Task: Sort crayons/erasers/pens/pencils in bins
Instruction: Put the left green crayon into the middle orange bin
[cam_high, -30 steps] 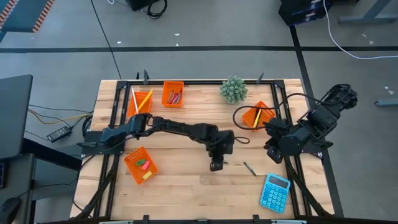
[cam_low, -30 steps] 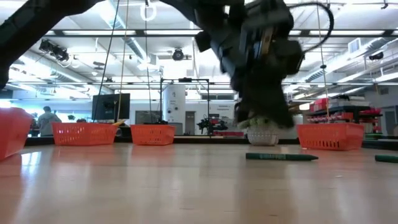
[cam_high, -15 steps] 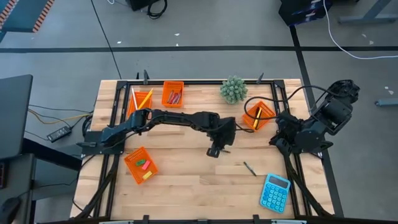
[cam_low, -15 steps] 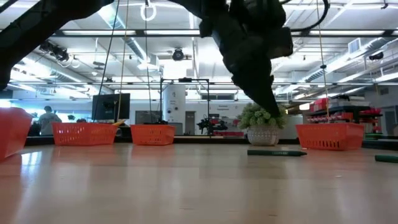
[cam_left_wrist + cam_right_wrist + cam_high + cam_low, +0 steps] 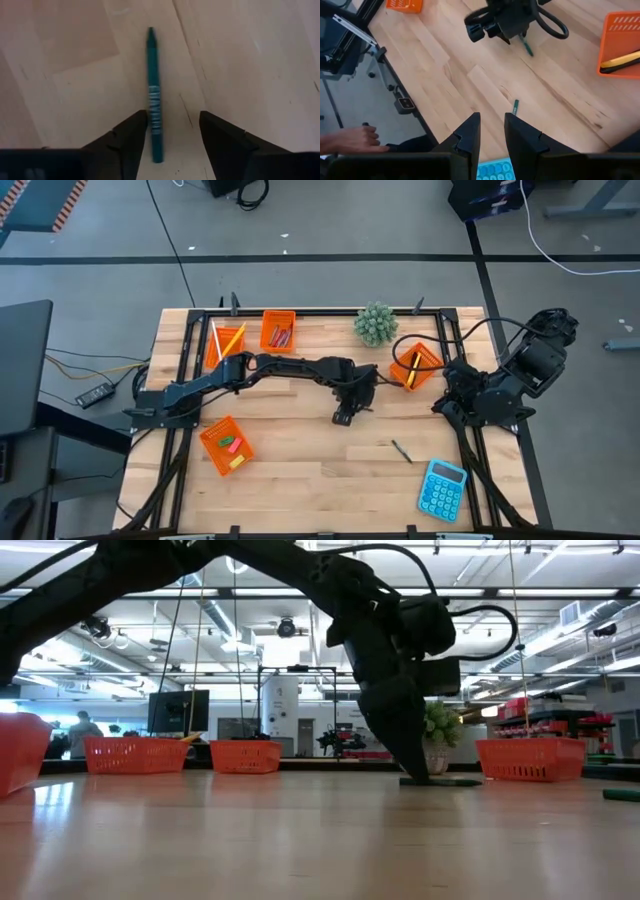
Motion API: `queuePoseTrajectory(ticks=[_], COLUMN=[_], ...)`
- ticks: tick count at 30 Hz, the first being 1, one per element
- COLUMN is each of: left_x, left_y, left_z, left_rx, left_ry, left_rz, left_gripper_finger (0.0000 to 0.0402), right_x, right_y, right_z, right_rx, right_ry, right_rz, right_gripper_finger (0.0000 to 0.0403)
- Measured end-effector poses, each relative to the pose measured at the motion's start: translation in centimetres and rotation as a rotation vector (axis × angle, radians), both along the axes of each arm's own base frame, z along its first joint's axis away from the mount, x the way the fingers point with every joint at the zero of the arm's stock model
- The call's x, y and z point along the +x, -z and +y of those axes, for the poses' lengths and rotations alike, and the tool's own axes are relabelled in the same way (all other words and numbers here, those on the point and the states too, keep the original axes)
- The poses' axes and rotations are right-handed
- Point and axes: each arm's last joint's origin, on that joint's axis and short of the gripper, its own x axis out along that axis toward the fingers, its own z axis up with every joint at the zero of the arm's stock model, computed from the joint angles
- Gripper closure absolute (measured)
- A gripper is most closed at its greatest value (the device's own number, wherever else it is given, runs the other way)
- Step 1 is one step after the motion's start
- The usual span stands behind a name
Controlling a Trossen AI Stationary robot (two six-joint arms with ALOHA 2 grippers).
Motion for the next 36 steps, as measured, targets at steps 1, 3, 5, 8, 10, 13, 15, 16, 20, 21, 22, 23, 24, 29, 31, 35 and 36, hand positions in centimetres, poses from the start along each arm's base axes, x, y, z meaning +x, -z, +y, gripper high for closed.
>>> queuePoseTrajectory(ticks=[1, 3, 5, 8, 10, 13, 15, 16, 20, 21, 22, 23, 24, 29, 31, 35, 36], left_x=[0.01, 0.02, 0.06, 0.07, 0.08, 0.09, 0.08, 0.08, 0.04, 0.03, 0.02, 0.01, 0.01, 0.03, 0.04, 0.19, 0.24], left_y=[0.04, 0.07, 0.11, 0.16, 0.19, 0.23, 0.29, 0.33, 0.35, 0.36, 0.37, 0.37, 0.38, 0.38, 0.35, -0.25, -0.5], left_z=[0.0, -0.01, 0.01, 0.07, 0.11, 0.13, 0.18, 0.19, 0.26, 0.27, 0.3, 0.32, 0.35, 0.46, 0.55, 0.7, 0.72], left_rx=[-0.001, 0.001, 0.016, 0.044, 0.067, 0.096, 0.099, 0.104, 0.145, 0.15, 0.153, 0.157, 0.162, 0.197, 0.202, 0.214, 0.215], left_ry=[0.0, 0.005, 0.0, -0.011, -0.021, -0.037, -0.039, -0.041, -0.056, -0.058, -0.06, -0.061, -0.062, -0.07, -0.074, -0.084, -0.085], left_rz=[0.0, -0.001, -0.004, -0.003, -0.001, 0.002, 0.003, 0.005, 0.012, 0.012, 0.013, 0.015, 0.015, 0.014, 0.012, 0.016, 0.019], left_gripper_finger=[0.0205, 0.0212, 0.0219, 0.0232, 0.0242, 0.0259, 0.0272, 0.0278, 0.0306, 0.0313, 0.032, 0.0328, 0.0335, 0.0362, 0.037, 0.037, 0.0366], right_x=[0.0, 0.0, 0.01, 0.03, 0.05, 0.07, 0.09, 0.1, 0.15, 0.15, 0.16, 0.16, 0.16, 0.19, 0.19, 0.19, 0.19], right_y=[0.0, 0.0, 0.0, -0.02, -0.03, -0.04, -0.06, -0.07, -0.11, -0.11, -0.11, -0.12, -0.12, -0.14, -0.14, -0.14, -0.14], right_z=[0.0, 0.0, -0.01, -0.05, -0.08, -0.12, -0.15, -0.17, -0.25, -0.26, -0.27, -0.28, -0.28, -0.33, -0.33, -0.33, -0.33], right_rx=[0.002, 0.003, 0.006, 0.001, -0.002, -0.008, -0.012, -0.015, -0.03, -0.032, -0.034, -0.035, -0.037, -0.049, -0.049, -0.045, -0.041], right_ry=[0.004, 0.005, 0.011, 0.028, 0.045, 0.055, 0.068, 0.077, 0.103, 0.105, 0.106, 0.108, 0.109, 0.118, 0.117, 0.122, 0.128], right_rz=[0.0, 0.0, 0.0, -0.01, -0.019, -0.027, -0.036, -0.041, -0.063, -0.065, -0.067, -0.068, -0.07, -0.082, -0.082, -0.082, -0.082], right_gripper_finger=[0.0309, 0.0309, 0.0309, 0.0309, 0.0309, 0.0309, 0.0309, 0.0309, 0.0309, 0.0309, 0.0309, 0.0309, 0.0309, 0.0309, 0.0309, 0.0309, 0.0309])
